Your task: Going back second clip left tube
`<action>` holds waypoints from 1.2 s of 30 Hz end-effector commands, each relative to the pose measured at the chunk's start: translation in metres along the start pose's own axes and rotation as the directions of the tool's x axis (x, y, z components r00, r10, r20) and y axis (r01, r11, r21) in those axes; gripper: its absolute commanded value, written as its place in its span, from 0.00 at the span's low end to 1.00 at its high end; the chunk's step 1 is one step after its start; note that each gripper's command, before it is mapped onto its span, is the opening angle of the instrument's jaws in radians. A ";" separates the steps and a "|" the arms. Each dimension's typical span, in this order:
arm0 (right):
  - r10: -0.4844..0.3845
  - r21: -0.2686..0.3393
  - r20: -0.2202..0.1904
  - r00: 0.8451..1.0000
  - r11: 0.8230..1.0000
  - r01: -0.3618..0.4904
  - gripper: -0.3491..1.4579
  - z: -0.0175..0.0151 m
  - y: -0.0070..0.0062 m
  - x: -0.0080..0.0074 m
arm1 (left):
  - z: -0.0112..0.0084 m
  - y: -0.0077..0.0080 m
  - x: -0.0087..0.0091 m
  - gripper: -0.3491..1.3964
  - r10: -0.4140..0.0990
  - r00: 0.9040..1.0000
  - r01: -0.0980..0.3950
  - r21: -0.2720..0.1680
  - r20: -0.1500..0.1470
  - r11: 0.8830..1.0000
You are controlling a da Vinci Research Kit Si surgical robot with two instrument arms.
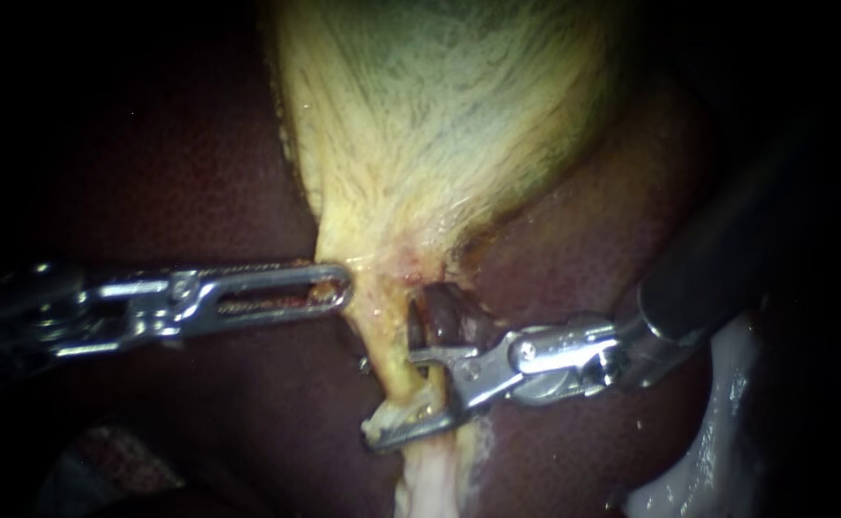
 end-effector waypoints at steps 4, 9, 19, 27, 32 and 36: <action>-0.005 -0.001 0.003 1.000 1.000 0.005 0.52 0.0019 -0.0009 -0.0001 | 0.0001 -0.0001 0.0000 0.00 0.000 1.000 0.000 0.000 0.000 1.000; -0.017 0.029 0.009 1.000 0.999 0.017 0.52 0.0048 -0.0016 -0.0004 | 0.0002 -0.0001 0.0000 0.00 0.000 1.000 0.000 -0.001 0.001 1.000; -0.108 0.067 0.012 0.994 0.992 0.107 0.52 0.0052 -0.0016 -0.0010 | 0.0004 -0.0002 -0.0001 0.00 -0.001 1.000 0.001 -0.002 0.002 1.000; -0.095 -0.020 0.010 0.995 0.995 0.095 0.52 0.0000 0.0014 -0.0015 | -0.0001 0.0000 0.0000 0.00 0.000 1.000 0.000 0.000 0.000 1.000; -0.078 -0.066 0.010 0.997 0.995 0.079 0.52 -0.0030 0.0017 -0.0018 | -0.0001 0.0000 0.0000 0.00 0.000 1.000 0.000 0.000 0.000 1.000; -0.072 -0.069 0.008 0.997 0.995 0.072 0.52 -0.0055 0.0010 -0.0017 | -0.0001 0.0000 0.0000 0.00 0.000 1.000 0.000 0.000 0.000 1.000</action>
